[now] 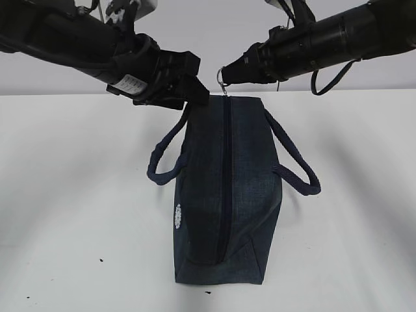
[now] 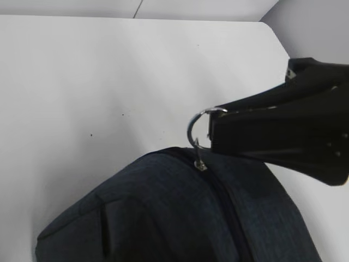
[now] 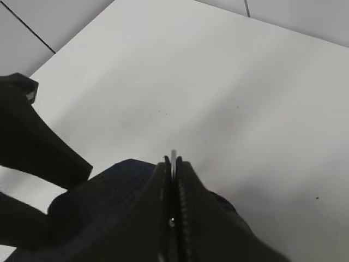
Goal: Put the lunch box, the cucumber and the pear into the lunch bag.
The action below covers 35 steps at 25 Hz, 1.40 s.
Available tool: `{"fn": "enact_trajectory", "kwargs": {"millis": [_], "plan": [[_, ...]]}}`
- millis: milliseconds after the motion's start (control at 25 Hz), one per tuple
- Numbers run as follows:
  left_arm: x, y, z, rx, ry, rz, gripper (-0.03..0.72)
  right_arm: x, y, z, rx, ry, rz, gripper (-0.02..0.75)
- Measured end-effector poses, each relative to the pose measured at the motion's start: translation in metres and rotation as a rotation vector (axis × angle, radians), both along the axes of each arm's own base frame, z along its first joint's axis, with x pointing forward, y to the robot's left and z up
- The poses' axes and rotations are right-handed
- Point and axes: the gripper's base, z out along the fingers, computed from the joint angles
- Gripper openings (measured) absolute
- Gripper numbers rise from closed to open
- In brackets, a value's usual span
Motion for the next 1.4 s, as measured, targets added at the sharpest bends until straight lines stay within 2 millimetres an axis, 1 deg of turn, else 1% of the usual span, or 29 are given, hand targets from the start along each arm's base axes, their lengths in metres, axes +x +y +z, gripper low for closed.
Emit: {"fn": "enact_trajectory", "kwargs": {"millis": [200,320,400,480,520,760,960,1080,1200,1400], "plan": [[0.003,-0.004,-0.008,-0.044,0.056,0.015,0.186,0.0,-0.001,0.0,0.005,0.009,-0.005,0.006],[0.003,-0.006,-0.012,-0.05,0.078,0.009,0.138,0.0,-0.001,0.0,0.009,0.016,-0.009,0.006],[0.002,-0.006,-0.012,-0.05,0.085,0.001,0.096,0.0,-0.001,0.0,0.009,0.016,-0.009,0.006],[0.001,-0.006,-0.012,-0.05,0.092,-0.006,0.036,0.0,-0.001,0.0,0.01,0.017,-0.009,0.006],[0.001,-0.006,-0.012,-0.049,0.095,-0.009,0.025,0.0,-0.001,0.0,0.011,0.019,-0.01,0.006],[-0.002,-0.007,-0.011,-0.038,0.092,-0.058,0.018,-0.001,-0.002,-0.003,-0.013,0.05,-0.017,0.006],[-0.005,-0.007,-0.011,-0.025,0.08,-0.11,0.017,0.001,-0.01,-0.005,-0.019,0.082,-0.051,0.006],[-0.007,-0.006,-0.006,-0.021,0.059,-0.135,0.017,0.002,-0.014,-0.005,-0.019,0.086,-0.059,0.006],[-0.01,-0.005,-0.001,-0.014,0.04,-0.158,0.017,0.004,-0.013,-0.007,-0.016,0.091,-0.051,0.006],[-0.014,-0.005,0.0,-0.014,0.055,-0.188,0.017,0.012,-0.01,-0.007,-0.002,0.089,-0.024,0.006]]}}
